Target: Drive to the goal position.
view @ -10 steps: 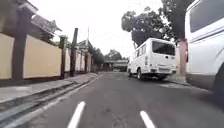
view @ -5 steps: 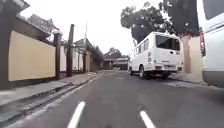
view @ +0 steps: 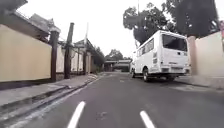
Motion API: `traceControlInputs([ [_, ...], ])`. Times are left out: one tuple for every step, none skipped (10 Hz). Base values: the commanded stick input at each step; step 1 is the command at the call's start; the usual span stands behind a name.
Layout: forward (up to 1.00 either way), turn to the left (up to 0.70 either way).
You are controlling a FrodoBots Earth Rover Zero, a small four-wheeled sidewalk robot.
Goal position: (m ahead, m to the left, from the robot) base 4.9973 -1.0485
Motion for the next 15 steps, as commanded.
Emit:
traceControlInputs([
  [0.85, 0.00],
  [0.85, 0.00],
  [0.85, 0.00],
  [0.85, 0.00],
  [0.85, 0.00],
  [0.85, 0.00],
  [0.85, 0.00],
  [0.85, 0.00],
  [0.85, 0.00],
  [0.85, 0.00],
  [0.85, 0.00],
  [0.85, 0.00],
  [0.85, 0.00],
  [0.85, 0.00],
  [0.85, 0.00],
])
